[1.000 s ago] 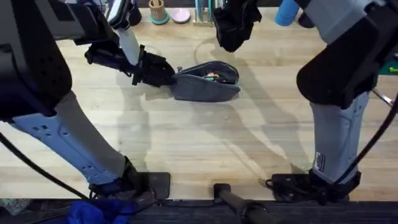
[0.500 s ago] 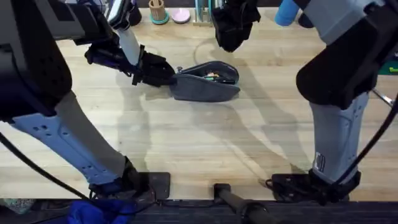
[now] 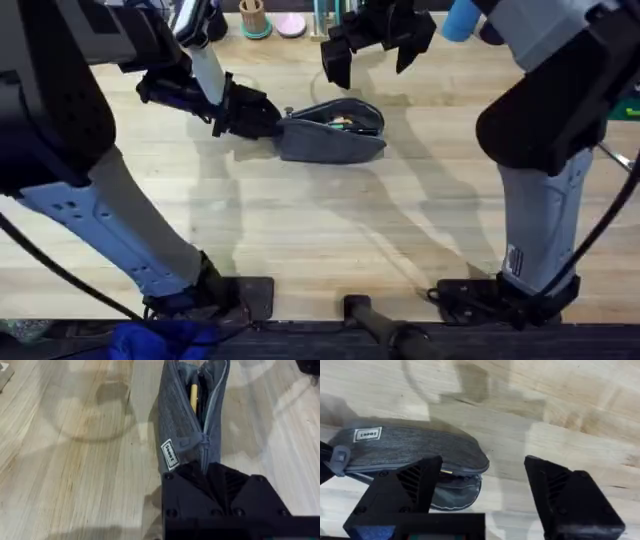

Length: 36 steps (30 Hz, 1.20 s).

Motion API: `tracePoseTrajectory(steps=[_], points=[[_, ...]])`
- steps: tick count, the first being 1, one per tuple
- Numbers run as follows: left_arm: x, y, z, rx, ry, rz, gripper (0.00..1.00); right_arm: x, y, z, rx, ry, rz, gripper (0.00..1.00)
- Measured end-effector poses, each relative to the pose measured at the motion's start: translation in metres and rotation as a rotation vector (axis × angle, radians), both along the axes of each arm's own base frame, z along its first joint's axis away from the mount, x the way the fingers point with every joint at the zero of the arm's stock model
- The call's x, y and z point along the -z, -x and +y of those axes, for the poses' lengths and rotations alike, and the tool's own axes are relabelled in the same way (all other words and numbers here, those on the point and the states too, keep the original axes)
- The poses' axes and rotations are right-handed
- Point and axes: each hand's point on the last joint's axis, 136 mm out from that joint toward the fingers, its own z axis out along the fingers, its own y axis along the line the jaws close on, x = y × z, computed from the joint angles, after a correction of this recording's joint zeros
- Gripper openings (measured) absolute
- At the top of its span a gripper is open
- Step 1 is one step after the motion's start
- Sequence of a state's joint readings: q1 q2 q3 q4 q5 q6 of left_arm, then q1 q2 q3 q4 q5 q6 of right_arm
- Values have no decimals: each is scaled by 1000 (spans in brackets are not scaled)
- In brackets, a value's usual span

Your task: Unzip the bag, pick up the pens from the table one at a time and place them inside, then zip the bag closed.

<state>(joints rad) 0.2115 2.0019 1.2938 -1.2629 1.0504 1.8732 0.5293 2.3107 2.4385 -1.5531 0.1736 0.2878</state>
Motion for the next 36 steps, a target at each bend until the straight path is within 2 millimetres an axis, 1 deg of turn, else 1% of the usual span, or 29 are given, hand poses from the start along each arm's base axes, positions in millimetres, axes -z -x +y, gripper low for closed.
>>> tracePoseTrajectory(steps=[3,7,11,16,19,26,36], points=[[0,0,0,0,0,0,42,-4,-3,1,0,-7,-19,996],[0,0,0,0,0,0,42,-23,-11,9,-1,-58,-78,996],[0,0,0,0,0,0,42,-46,-16,27,-13,-172,-126,996],[0,0,0,0,0,0,42,-61,-16,51,-49,-311,-131,995],[0,0,0,0,0,0,42,-64,-13,63,-94,-363,-120,995],[0,0,0,0,0,0,42,-65,2,85,-172,-399,-94,996],[0,0,0,0,0,0,42,-65,15,101,-223,-405,-82,995]])
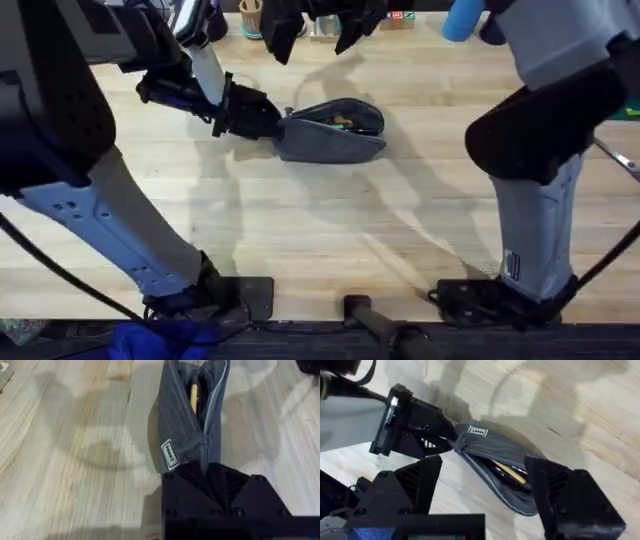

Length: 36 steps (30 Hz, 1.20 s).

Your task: Unzip the bag, pick up the pens from the table one at a time and place them inside, then zip the bag closed.

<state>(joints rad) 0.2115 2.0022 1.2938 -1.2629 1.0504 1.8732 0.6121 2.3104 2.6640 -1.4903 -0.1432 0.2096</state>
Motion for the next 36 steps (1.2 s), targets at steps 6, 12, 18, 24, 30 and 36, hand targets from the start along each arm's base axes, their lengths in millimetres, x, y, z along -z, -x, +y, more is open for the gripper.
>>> tracePoseTrajectory(steps=[6,12,18,24,30,36], points=[[0,0,0,0,-1,-3,42,3,3,2,-9,6,8,995],[0,0,0,0,-1,-3,42,21,9,0,-4,58,44,996],[0,0,0,0,-1,-3,42,26,5,8,5,98,-8,996],[0,0,0,0,-1,-4,42,47,2,19,6,115,-15,996],[0,0,0,0,-1,-3,42,63,11,18,-6,153,18,996],[0,0,0,0,-1,-3,42,68,17,24,-25,159,24,996]])
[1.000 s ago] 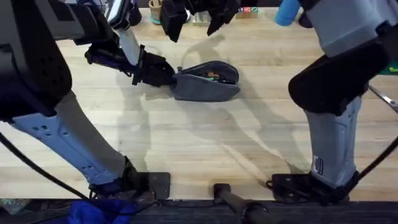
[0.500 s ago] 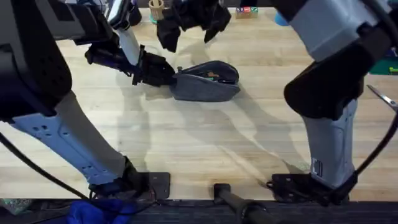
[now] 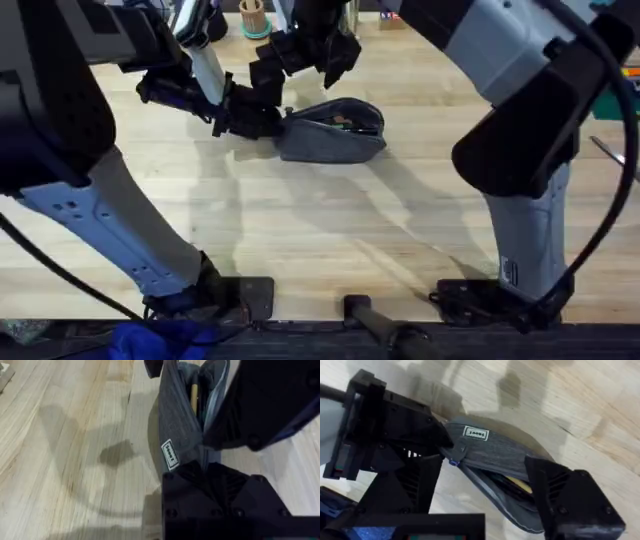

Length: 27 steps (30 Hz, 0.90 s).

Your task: Unzip the bag, pick up the pens from the table one at a time and place them inside, then zip the bag closed.

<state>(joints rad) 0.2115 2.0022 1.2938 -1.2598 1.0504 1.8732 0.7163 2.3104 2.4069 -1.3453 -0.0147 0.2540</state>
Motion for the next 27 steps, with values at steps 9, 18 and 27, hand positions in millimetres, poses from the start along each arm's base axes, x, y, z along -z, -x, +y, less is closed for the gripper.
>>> tracePoseTrajectory(steps=[9,18,27], points=[[0,0,0,0,0,0,42,8,3,4,-40,10,1,995],[0,0,0,0,0,0,42,15,1,12,-83,-19,-3,976],[0,0,0,0,0,0,42,25,5,13,-93,-8,13,942]])
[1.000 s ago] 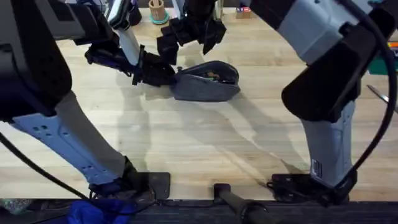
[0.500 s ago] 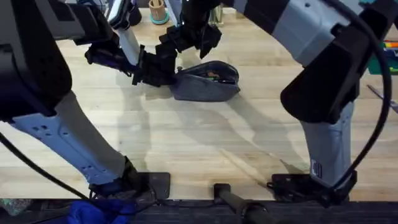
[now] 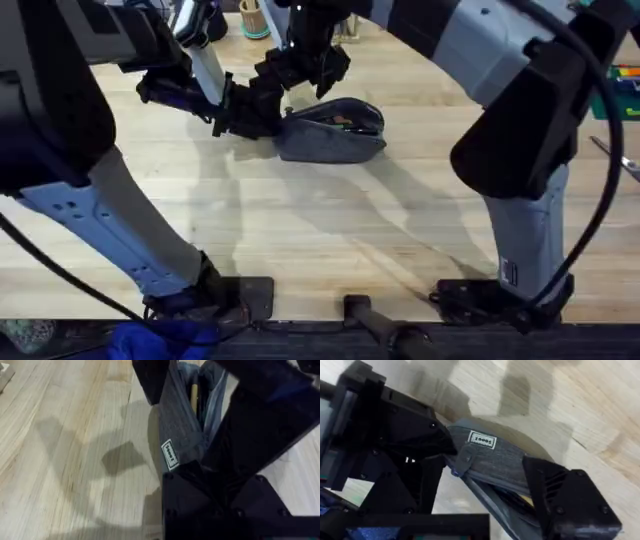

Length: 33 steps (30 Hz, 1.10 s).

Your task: Unzip the bag, pick up the pens from the table one at a time and place them inside, then zip the bag closed.

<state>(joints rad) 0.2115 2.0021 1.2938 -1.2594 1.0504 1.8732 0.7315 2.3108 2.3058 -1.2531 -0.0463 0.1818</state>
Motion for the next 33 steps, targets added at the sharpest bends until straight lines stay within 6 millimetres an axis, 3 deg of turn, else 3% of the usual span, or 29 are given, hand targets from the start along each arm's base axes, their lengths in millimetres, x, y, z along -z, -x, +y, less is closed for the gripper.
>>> tracePoseTrajectory(steps=[5,10,15,19,23,33], points=[[0,0,0,0,0,0,42,5,1,1,-5,1,3,849],[0,0,0,0,0,0,42,5,1,1,-6,0,3,613],[0,0,0,0,0,0,42,5,1,0,-6,3,7,462],[0,0,-1,2,0,0,42,5,3,1,-8,0,14,196],[0,0,-1,2,-1,0,42,5,4,2,-11,1,14,57],[0,0,0,2,-2,-3,42,5,5,1,-12,4,18,33]])
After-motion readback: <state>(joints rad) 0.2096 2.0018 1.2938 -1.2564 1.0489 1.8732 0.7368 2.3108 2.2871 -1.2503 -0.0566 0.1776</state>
